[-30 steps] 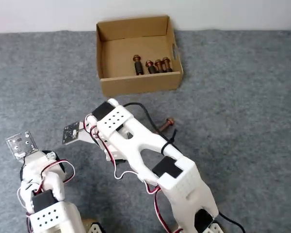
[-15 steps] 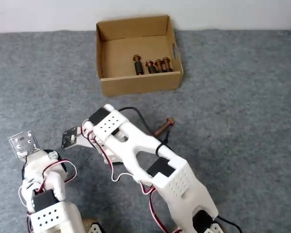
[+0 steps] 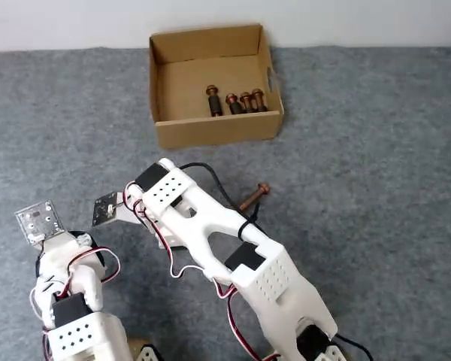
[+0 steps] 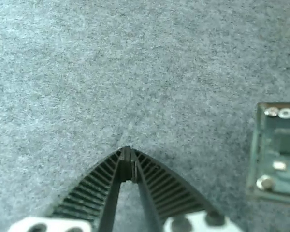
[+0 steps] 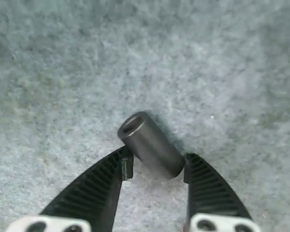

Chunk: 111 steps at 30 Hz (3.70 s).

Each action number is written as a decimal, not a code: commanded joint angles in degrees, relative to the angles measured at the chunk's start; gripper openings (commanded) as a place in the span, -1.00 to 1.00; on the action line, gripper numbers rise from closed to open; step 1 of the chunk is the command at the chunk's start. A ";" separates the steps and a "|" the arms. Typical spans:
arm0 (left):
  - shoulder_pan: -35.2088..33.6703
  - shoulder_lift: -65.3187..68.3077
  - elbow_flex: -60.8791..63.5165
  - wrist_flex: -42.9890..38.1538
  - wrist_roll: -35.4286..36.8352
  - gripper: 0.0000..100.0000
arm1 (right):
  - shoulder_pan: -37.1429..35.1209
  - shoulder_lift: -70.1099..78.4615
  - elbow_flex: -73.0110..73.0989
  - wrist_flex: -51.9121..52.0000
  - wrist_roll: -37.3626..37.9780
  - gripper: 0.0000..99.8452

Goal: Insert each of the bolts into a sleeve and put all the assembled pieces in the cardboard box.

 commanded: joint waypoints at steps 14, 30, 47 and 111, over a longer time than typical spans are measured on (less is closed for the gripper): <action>0.18 -0.62 -0.84 -1.49 0.09 -0.99 | -0.04 -2.59 -10.64 1.36 -3.08 -0.61; 0.18 -0.62 -0.84 -1.49 0.09 -0.99 | -0.40 2.51 -10.81 0.57 0.35 -0.61; 0.18 -0.62 -0.84 -1.49 0.09 -0.99 | -1.10 7.60 -10.73 -3.03 0.88 -0.98; 41.93 44.31 -54.37 23.91 -0.26 -0.99 | 73.01 -105.10 57.58 9.10 -59.60 -0.98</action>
